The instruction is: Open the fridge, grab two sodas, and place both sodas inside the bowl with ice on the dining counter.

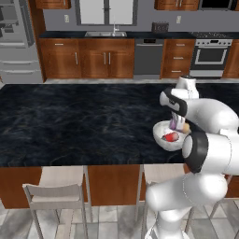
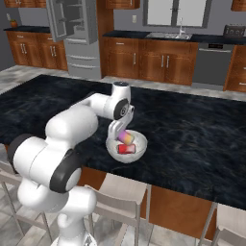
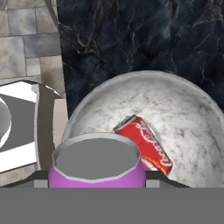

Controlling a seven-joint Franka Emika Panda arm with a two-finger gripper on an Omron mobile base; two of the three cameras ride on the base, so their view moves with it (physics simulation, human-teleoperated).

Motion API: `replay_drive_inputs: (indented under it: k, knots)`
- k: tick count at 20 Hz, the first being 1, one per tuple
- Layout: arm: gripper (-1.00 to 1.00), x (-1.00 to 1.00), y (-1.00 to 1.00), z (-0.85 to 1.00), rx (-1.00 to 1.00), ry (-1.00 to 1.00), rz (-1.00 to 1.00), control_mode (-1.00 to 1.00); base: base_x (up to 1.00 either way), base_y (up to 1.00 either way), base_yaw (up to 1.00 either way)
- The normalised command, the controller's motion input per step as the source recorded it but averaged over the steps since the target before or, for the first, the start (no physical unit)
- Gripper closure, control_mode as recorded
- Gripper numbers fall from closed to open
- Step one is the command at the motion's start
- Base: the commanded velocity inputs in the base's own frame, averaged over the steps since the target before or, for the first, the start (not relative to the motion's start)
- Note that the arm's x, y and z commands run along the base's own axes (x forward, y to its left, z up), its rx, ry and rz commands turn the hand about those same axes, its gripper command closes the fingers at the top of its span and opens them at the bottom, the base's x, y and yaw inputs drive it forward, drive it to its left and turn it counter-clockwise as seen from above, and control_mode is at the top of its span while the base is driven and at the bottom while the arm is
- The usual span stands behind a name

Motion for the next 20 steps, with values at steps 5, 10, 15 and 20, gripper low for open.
replay_drive_inputs:
  k: [5, 10, 15, 20]
  knots:
    - [1.00, 0.17, 0.00, -0.26, 0.00, 0.00, 0.02, -1.00, 0.00, 0.00, 0.00]
    - [1.00, 0.11, -0.02, -0.22, 0.00, 0.00, 0.02, -1.00, 0.00, 0.00, 0.00]
    - [1.00, 0.09, -0.06, -0.19, 0.00, 0.00, 0.03, -1.00, 0.00, 0.00, 0.00]
    - [1.00, 0.06, -0.04, -0.16, 0.00, 0.00, 0.02, -1.00, 0.00, 0.00, 0.00]
